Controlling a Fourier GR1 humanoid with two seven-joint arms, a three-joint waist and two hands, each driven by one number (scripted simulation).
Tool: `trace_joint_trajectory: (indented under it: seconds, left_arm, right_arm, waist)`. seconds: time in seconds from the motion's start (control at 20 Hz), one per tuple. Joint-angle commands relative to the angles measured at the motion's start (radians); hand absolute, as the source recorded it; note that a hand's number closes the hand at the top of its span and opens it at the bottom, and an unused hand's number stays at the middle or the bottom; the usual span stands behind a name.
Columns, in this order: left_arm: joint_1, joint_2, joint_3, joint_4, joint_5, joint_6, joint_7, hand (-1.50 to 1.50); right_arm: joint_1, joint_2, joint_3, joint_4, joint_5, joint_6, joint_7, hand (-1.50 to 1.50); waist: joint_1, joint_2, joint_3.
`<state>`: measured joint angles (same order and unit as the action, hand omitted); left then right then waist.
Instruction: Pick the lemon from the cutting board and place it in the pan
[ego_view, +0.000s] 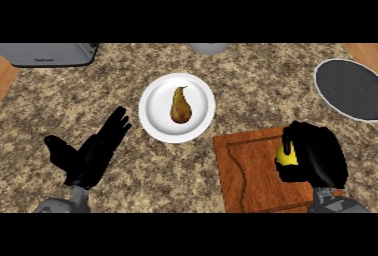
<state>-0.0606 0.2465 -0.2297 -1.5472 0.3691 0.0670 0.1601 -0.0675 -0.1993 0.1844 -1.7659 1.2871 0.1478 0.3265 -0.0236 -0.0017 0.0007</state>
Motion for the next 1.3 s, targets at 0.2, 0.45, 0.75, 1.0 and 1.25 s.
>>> trace_joint_trajectory:
  seconds: [0.2, 0.45, 0.75, 1.0, 1.25]
  left_arm:
    - [0.035, 0.009, 0.005, -0.046, 0.014, -0.019, 0.023, 0.0]
    - [-0.015, -0.039, -0.016, 0.001, -0.037, 0.013, 0.026, 0.0]
    - [-0.021, -0.053, -0.003, 0.045, -0.055, -0.023, -0.021, 0.0]
    - [-0.069, -0.064, 0.024, 0.041, -0.034, -0.016, 0.046, 0.0]
    - [-0.057, -0.051, 0.026, -0.006, -0.042, -0.035, 0.059, 0.0]
  right_arm:
    - [-0.001, 0.108, -0.22, -0.148, -0.277, -0.138, -0.015, 1.5]
    - [-0.083, 0.04, -0.434, -0.066, -0.52, -0.1, -0.092, 1.5]
    - [-0.209, -0.089, -0.569, 0.314, -0.575, -0.204, -0.305, 1.5]
    - [-0.327, -0.134, -0.587, 0.61, -0.468, -0.397, -0.401, 1.5]
    - [-0.443, -0.196, -0.662, 0.891, -0.488, -0.565, -0.535, 1.5]
  waist:
    - [0.019, -0.002, 0.001]
    - [0.02, 0.002, 0.0]
    - [0.031, 0.005, 0.0]
    - [0.043, 0.01, 0.001]
    - [0.048, 0.011, 0.002]
